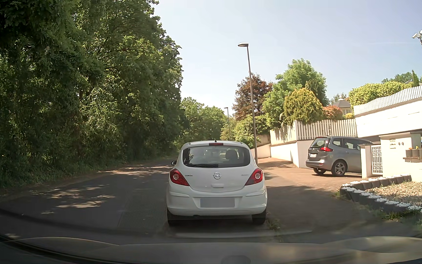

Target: Follow the waypoints while adhering to traffic rules and regulations

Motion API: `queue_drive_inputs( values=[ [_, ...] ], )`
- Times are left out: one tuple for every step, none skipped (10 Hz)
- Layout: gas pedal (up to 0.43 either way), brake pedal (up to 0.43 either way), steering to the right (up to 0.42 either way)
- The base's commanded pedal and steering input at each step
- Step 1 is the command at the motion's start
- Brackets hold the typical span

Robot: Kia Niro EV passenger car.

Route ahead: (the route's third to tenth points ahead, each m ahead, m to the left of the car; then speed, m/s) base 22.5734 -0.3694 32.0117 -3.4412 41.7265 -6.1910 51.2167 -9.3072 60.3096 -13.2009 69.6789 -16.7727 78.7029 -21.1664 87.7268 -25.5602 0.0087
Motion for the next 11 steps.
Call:
queue_drive_inputs(
  values=[
    [0.0,0.0,-0.956],
    [0.0,0.0,-0.957],
    [0.0,0.0,-0.958],
    [0.0,0.0,-0.959],
    [0.0,0.0,-0.961],
    [0.0,0.0,-0.962],
    [0.0,0.0,-0.964],
    [0.0,0.0,-0.969],
    [0.0,0.0,-0.97],
    [0.0,0.0,-0.97],
    [0.0,0.0,-0.97]
  ],
)
